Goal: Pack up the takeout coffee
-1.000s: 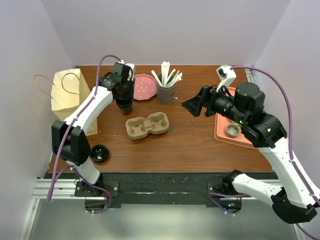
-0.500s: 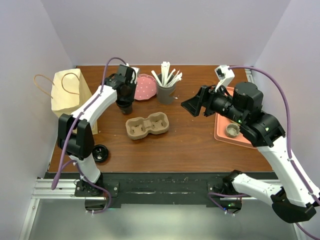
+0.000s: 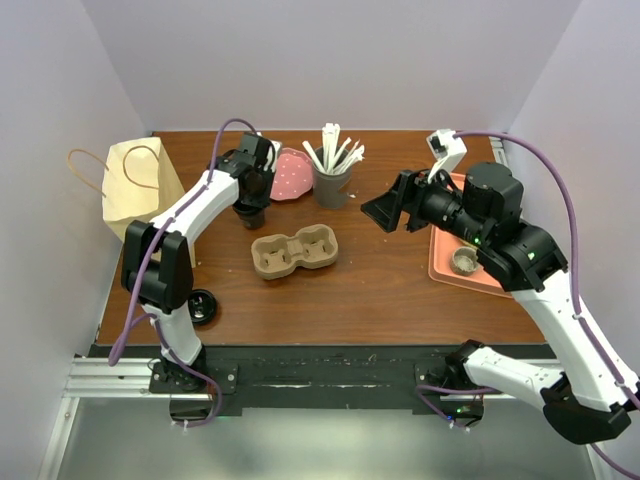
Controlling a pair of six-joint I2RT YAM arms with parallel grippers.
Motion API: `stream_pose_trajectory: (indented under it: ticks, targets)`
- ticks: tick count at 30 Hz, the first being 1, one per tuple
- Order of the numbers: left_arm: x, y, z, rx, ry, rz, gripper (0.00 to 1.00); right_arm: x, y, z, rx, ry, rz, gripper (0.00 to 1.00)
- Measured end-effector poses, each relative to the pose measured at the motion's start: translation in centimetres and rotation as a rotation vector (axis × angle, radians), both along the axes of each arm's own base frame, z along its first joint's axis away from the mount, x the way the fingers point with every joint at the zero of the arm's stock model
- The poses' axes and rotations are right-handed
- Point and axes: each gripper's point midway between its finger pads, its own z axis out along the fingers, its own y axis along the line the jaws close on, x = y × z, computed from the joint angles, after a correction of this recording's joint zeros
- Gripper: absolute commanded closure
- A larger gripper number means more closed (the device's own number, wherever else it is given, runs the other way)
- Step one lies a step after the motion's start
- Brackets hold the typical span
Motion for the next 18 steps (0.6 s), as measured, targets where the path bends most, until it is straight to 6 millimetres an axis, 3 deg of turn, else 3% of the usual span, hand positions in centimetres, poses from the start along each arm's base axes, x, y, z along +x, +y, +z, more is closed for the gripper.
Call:
stream_pose_trajectory:
  ticks: [14,18]
  targets:
    - [0.63,-0.16,0.17,0.001,-0.008,0.001,0.83,0.30,0.13,-0.39,-0.017,0.000,0.004,0.24]
    - [0.74,-0.20,0.35,0.000,-0.013,0.000,0.89,0.38,0.17,-0.54,-0.021,0.002,0.004,0.24]
